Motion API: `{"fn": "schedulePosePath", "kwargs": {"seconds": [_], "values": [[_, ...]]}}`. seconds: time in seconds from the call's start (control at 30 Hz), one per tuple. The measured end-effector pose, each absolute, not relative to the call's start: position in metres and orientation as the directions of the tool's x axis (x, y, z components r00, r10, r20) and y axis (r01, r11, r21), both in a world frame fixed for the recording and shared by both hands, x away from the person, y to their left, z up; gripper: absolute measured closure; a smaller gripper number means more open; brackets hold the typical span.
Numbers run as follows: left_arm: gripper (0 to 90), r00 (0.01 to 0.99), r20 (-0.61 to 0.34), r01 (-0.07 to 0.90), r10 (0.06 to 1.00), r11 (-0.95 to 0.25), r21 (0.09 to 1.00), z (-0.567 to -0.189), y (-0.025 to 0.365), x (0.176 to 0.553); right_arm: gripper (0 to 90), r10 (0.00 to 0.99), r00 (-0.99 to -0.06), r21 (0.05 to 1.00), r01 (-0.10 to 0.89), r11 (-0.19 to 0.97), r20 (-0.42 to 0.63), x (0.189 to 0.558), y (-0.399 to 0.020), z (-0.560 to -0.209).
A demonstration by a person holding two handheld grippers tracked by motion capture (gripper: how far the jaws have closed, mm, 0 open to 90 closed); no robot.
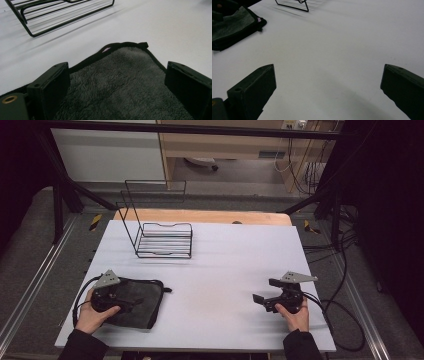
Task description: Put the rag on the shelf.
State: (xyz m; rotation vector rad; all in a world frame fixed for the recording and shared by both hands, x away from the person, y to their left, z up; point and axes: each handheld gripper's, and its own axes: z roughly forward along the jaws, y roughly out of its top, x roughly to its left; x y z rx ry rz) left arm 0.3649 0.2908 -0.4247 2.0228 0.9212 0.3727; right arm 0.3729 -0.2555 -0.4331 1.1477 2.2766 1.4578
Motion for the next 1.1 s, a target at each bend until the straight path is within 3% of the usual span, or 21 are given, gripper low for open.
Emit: {"fn": "schedulePosePath", "kwargs": {"seconds": [0.63, 0.87, 1.1], "values": [[7.4, 0.68, -0.061, 0.487, 0.73, -0.388, 0.782, -0.409, 0.275, 0.373, 0.8, 0.715, -0.664, 0.839, 0.502, 0.212, 0.217, 0.371, -0.257, -0.432], [19.6, 0.674, -0.047, 0.506, 0.737, -0.415, 0.756, -0.4, 0.254, 0.391, 0.9, 0.717, -0.665, 0.84, 0.498, 0.215, 0.21, 0.372, -0.259, -0.431], [29.7, 0.683, -0.03, 0.547, 0.73, -0.484, 0.684, -0.416, 0.241, 0.41, 1.0, 0.718, -0.663, 0.838, 0.502, 0.216, 0.212, 0.372, -0.258, -0.432]]}}
